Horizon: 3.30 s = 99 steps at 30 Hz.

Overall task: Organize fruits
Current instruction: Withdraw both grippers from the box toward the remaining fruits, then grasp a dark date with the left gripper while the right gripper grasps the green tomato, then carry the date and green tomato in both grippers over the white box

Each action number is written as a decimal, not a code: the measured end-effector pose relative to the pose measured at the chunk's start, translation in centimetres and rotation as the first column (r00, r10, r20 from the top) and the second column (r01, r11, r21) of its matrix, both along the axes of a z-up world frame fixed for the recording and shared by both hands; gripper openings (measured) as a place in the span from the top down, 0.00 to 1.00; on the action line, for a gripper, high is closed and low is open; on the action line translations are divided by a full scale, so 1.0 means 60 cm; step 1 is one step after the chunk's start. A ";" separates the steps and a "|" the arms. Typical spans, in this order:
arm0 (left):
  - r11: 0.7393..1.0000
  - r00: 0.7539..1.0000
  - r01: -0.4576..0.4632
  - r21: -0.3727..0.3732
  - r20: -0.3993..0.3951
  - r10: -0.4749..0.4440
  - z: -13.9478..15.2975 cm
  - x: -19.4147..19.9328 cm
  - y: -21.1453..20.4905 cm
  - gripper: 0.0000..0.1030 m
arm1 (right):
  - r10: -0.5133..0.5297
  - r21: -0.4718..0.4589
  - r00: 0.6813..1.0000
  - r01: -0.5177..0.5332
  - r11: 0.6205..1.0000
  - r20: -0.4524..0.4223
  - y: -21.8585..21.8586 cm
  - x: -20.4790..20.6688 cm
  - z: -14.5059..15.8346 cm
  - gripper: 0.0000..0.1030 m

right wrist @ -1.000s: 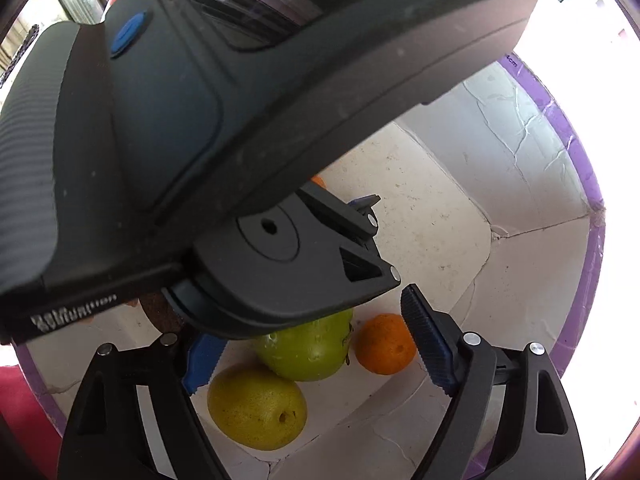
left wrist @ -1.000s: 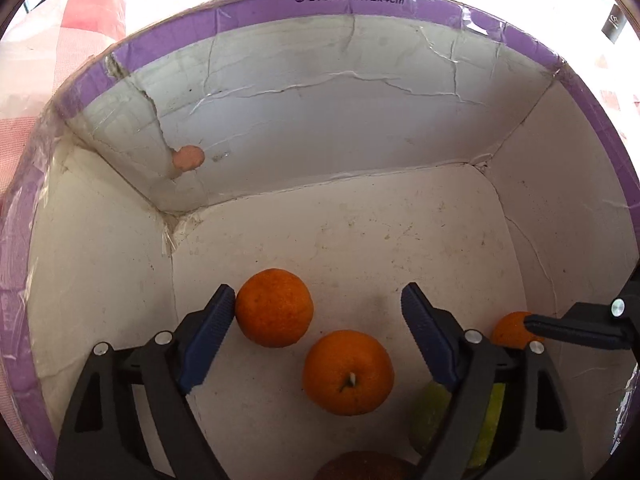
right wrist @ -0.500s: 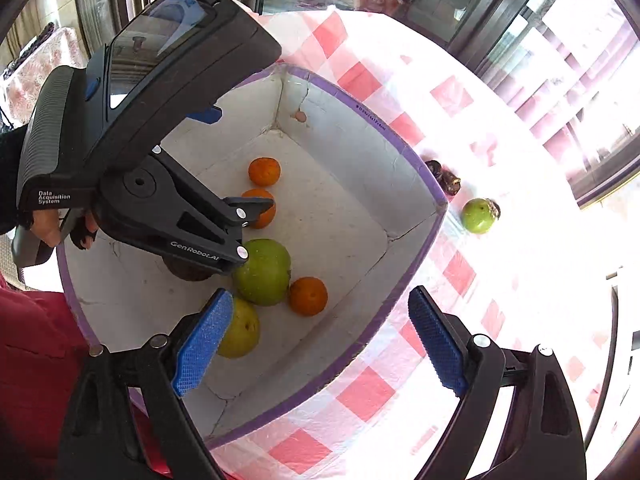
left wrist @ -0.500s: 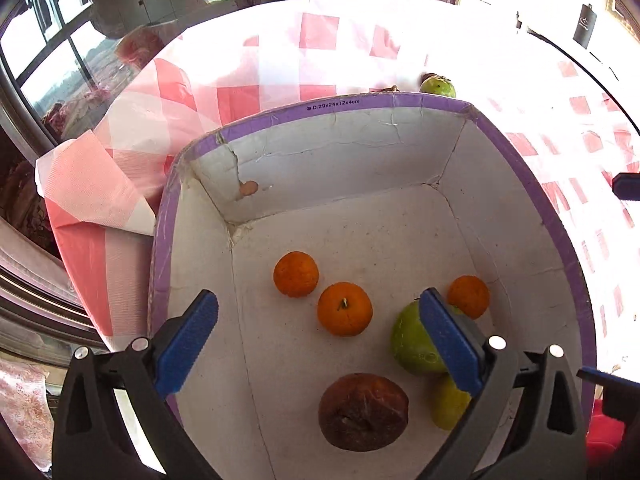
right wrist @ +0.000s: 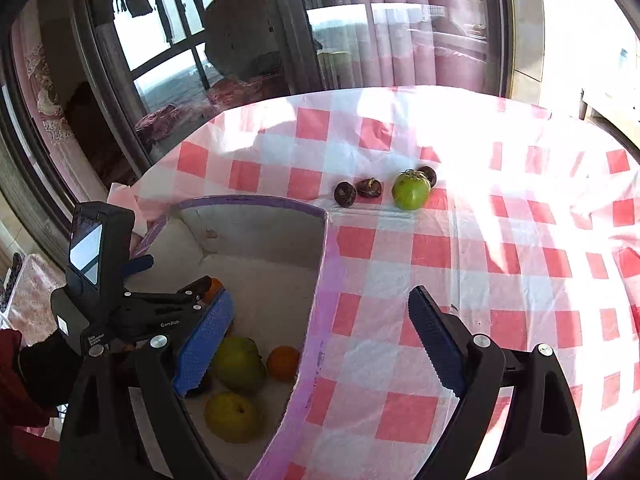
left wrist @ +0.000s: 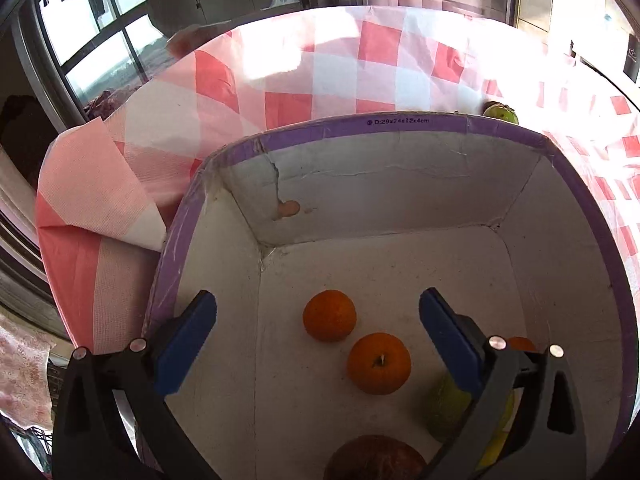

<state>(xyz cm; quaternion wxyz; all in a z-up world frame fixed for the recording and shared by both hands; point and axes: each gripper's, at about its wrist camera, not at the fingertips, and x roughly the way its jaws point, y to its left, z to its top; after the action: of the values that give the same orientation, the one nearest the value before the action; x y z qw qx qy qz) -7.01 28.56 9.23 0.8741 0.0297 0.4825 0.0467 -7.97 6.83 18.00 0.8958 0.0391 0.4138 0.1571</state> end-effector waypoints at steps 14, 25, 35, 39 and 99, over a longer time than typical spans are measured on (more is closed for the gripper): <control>0.995 0.995 0.094 0.014 -0.031 -0.094 0.105 -0.014 -0.040 0.02 | -0.204 -0.146 0.971 0.186 0.972 -0.122 -0.127 0.022 0.013 0.16; 0.996 0.999 0.014 -0.085 0.037 -0.011 0.133 0.065 -0.022 0.02 | 0.030 -0.206 0.994 -0.051 0.977 -0.102 -0.126 0.114 -0.060 0.16; 0.908 0.982 -0.183 -0.376 -0.034 0.184 0.100 0.269 -0.058 0.02 | 0.052 -0.116 0.990 -0.068 0.991 -0.134 -0.075 0.330 -0.230 0.16; 0.932 0.975 -0.218 -0.289 -0.108 0.195 0.081 0.347 -0.085 0.02 | 0.086 -0.118 0.990 -0.098 0.988 -0.107 -0.044 0.393 -0.253 0.16; 0.956 0.956 0.243 -0.168 -0.129 -0.265 0.112 0.303 -0.207 0.62 | -0.134 -0.077 0.983 0.125 0.989 -0.125 -0.125 0.260 -0.136 0.41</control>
<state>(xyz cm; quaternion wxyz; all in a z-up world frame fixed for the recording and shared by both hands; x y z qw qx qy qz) 11.17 16.16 15.94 0.8338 0.0292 0.5412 -0.1050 7.62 -0.69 9.82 0.8763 0.0453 0.4728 0.0813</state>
